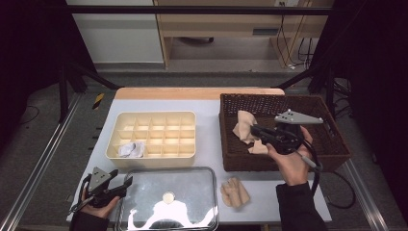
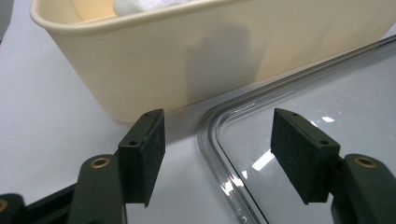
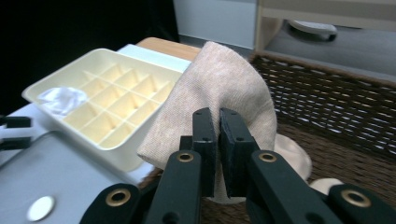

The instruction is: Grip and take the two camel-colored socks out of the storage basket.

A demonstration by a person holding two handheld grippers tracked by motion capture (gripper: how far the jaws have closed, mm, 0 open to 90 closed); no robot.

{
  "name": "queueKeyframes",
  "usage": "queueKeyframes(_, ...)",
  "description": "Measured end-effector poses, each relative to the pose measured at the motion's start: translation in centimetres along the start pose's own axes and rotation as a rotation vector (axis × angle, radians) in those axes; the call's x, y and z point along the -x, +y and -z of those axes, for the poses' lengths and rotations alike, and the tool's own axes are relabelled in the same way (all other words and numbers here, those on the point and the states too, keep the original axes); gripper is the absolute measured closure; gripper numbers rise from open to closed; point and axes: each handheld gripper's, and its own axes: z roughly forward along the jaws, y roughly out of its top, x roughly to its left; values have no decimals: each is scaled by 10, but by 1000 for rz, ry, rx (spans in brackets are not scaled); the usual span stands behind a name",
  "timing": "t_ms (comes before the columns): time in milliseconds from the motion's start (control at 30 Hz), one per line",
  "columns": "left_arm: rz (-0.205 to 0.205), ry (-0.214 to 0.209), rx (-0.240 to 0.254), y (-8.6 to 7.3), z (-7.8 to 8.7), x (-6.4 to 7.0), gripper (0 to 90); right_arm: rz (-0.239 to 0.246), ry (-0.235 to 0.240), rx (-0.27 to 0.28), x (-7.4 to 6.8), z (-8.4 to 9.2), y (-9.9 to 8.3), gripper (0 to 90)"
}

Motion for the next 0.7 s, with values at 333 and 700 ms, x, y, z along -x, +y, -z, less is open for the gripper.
queueKeyframes(333, 26, -11, 32, 1, 5, 0, 341, 50, 100, 17, -35, 2, -12, 862)
queueKeyframes(700, 32, -15, 37, 1, 6, 0, 346, 108, 158, 32, -62, 5, -13, 866)
